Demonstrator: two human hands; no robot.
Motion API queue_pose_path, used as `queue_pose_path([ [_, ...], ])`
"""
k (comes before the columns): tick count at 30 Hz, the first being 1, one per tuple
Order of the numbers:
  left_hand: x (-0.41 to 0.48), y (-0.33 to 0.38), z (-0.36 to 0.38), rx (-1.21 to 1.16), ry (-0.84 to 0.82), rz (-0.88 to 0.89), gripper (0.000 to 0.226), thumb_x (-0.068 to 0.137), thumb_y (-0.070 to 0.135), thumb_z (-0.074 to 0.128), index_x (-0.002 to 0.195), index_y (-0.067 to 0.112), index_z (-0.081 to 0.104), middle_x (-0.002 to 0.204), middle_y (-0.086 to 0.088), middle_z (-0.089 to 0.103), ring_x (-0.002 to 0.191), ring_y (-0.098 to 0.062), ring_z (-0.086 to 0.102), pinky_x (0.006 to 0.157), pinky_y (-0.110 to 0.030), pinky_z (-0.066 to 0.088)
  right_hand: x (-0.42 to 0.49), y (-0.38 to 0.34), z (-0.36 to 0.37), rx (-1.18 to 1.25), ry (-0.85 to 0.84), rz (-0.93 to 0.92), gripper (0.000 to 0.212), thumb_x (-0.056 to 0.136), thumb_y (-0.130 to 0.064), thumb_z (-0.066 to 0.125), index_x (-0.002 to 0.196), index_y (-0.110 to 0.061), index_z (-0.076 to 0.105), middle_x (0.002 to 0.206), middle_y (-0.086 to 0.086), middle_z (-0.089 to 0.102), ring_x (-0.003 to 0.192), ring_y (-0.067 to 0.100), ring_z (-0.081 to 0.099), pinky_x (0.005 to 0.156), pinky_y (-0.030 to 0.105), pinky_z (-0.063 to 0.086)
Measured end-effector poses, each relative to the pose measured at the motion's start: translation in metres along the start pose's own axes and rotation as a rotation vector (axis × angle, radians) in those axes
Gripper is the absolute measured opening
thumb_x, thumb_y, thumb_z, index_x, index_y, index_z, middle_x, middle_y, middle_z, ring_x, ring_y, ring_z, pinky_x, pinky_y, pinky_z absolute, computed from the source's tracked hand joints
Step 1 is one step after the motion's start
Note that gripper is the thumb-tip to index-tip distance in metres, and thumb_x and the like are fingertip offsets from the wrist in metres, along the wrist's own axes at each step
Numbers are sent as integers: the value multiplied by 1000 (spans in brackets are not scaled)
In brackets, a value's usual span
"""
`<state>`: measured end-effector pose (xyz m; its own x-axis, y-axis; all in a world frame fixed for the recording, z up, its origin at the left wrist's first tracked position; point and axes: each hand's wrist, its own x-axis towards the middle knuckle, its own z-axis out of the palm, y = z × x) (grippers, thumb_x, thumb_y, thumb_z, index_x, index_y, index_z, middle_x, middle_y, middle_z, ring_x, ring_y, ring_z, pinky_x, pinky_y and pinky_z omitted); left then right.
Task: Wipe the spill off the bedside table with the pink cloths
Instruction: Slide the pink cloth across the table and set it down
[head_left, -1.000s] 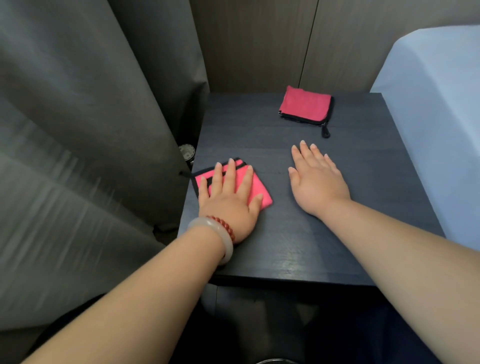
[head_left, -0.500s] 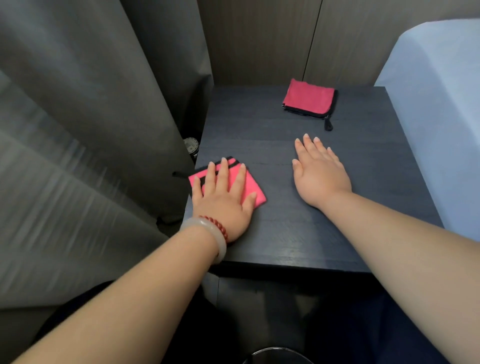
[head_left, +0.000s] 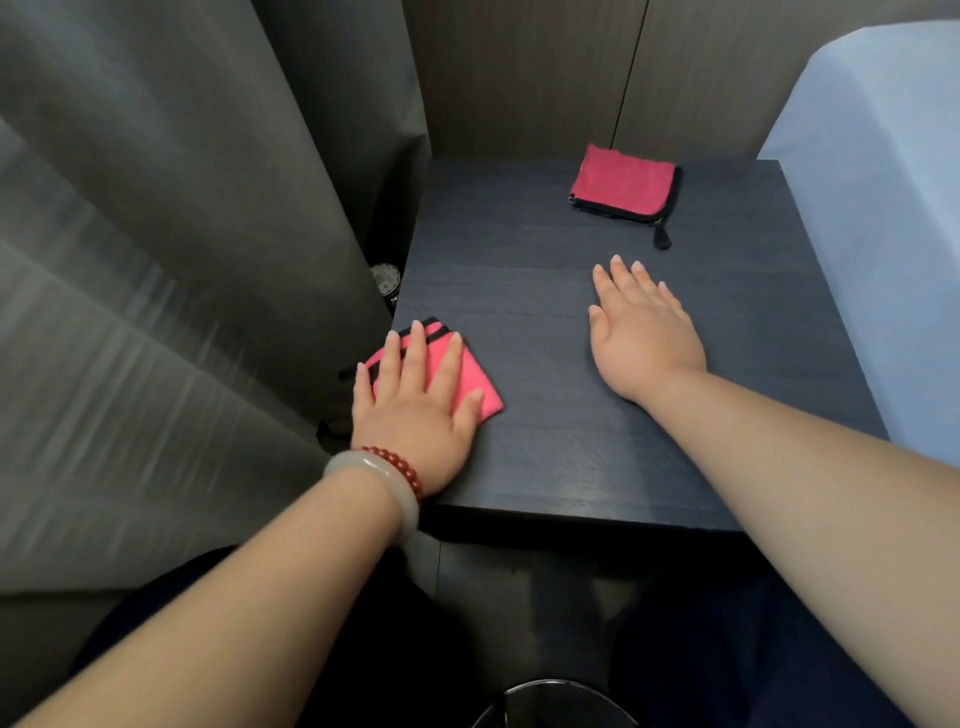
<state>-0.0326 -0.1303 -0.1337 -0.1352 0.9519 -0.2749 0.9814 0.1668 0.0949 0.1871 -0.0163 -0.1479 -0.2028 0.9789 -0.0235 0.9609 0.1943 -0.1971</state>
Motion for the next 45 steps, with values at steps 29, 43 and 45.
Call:
queue_pose_path([
  [29,46,45,-16,38,-39,157,64,96,61,18,151,42,-9,161,4,-20,147,-24,-18,117,-53,-8,0,1,-2,14,6,-5,53,103,-32,25,155,-20,18,164,-2,10,150,15,5,122,35,4],
  [43,7,44,-1,166,13,460,68,90,65,6,149,42,-17,160,4,-23,146,-20,-23,117,-49,-10,0,2,-1,42,19,-8,53,103,-32,27,155,-20,21,163,-1,12,150,15,6,122,35,4],
  [45,33,44,-8,138,14,395,66,94,63,14,150,41,-13,161,4,-21,147,-19,-20,118,-47,-10,-1,2,-1,42,17,-5,53,103,-32,27,155,-21,20,163,-2,11,150,15,5,122,35,4],
])
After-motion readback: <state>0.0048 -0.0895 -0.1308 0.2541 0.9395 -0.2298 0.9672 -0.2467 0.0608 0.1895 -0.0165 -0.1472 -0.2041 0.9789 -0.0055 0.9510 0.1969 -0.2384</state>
